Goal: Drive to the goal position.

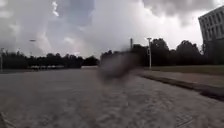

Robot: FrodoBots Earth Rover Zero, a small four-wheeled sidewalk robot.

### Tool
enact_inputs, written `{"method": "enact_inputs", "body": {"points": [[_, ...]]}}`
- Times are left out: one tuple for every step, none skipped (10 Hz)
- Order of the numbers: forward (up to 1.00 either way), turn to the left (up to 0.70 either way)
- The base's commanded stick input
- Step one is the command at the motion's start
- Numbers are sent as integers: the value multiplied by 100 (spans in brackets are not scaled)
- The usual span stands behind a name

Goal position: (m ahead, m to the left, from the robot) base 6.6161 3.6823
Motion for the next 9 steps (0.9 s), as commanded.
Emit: {"method": "enact_inputs", "body": {"points": [[70, 3], [70, 3], [70, 3], [70, 3], [70, 3], [70, 3], [70, 3], [70, 3], [70, 3]]}}
